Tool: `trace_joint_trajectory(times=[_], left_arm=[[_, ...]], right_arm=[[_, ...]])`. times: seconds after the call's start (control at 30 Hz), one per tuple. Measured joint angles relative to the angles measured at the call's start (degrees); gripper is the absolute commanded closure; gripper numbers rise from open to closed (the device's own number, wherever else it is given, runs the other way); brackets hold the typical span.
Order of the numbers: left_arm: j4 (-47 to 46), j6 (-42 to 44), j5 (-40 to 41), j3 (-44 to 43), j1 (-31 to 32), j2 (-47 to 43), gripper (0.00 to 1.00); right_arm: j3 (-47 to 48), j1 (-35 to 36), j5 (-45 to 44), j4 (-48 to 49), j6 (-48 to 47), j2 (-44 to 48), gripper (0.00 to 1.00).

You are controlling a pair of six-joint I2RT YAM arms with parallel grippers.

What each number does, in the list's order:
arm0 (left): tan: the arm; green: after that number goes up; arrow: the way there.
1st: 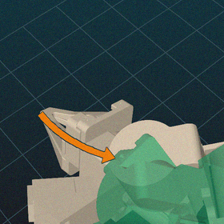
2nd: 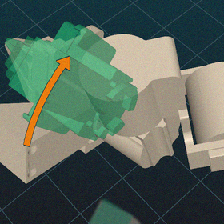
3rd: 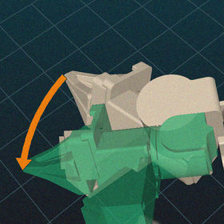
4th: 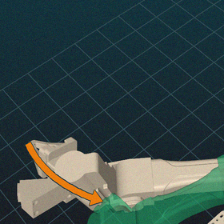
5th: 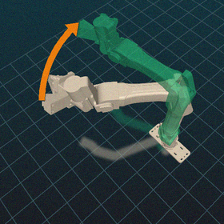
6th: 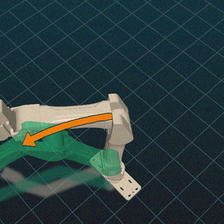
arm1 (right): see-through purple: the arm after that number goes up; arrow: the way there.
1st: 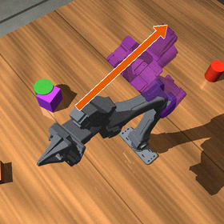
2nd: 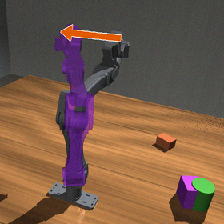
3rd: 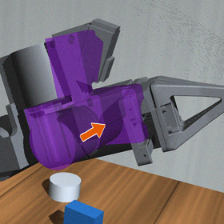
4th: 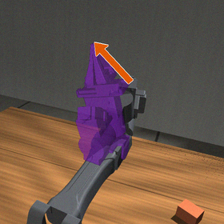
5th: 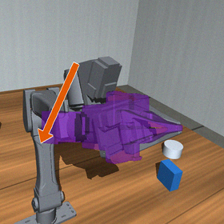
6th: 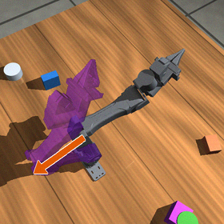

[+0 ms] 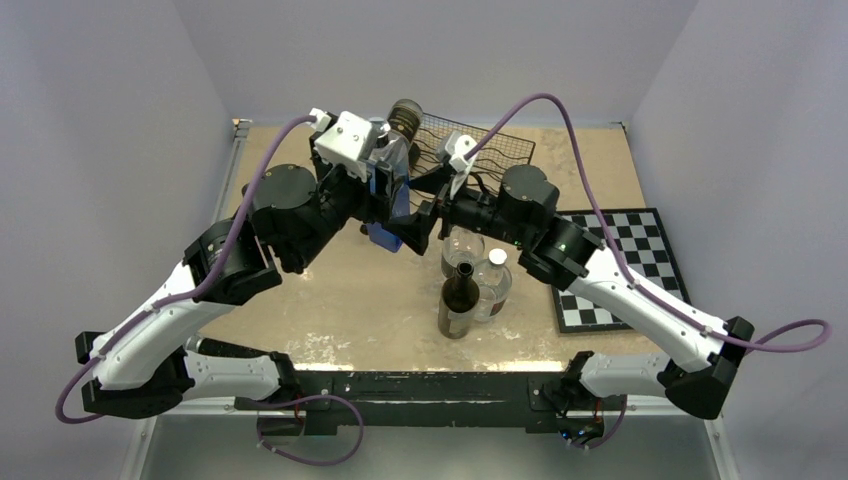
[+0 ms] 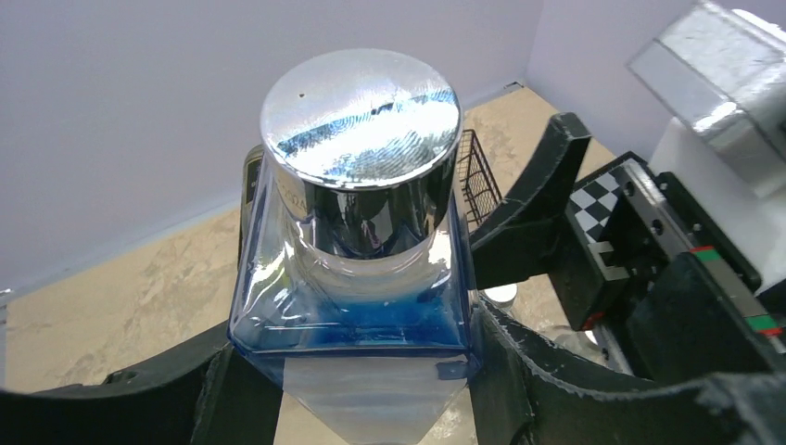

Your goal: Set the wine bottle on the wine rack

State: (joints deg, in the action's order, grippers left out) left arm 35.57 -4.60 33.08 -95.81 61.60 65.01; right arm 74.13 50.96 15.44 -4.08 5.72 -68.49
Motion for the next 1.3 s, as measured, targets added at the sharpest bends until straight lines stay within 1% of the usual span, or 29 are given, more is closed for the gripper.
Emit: trace_joint_trajectory(times=[0.2, 0.4, 0.67, 0.87, 1.07, 1.3], left_arm=[[1.9, 0.37, -1.4, -0.28, 0.0, 1.11, 1.0], [2.16, 1.03, -1.27, -1.14, -0.44, 1.09, 1.0], [1.84, 1.42, -1.29, -1.25, -0.46, 0.33, 1.0], [1.75, 2.45, -1.22, -1.27, -0.46, 0.07, 1.0], [1.38, 4.42, -1.07, -1.84, -0.42, -0.11, 1.0], [0.33, 5.75, -0.87, -3.93, -0.42, -0.52, 1.0]], right_arm=[[1.7, 0.79, -5.46, 3.37, 0.59, -4.63, 0.01], [1.53, 1.01, -6.12, 7.74, 0.44, -6.12, 0.02], [-3.23, 1.29, -5.64, 18.84, 0.48, -6.21, 0.01], [-6.67, 1.29, -5.25, 24.9, 0.24, -6.25, 0.01], [-8.07, 1.27, -5.11, 27.98, 0.17, -6.8, 0.01], [-8.74, 1.2, -4.26, 28.98, -0.11, -7.58, 0.01]])
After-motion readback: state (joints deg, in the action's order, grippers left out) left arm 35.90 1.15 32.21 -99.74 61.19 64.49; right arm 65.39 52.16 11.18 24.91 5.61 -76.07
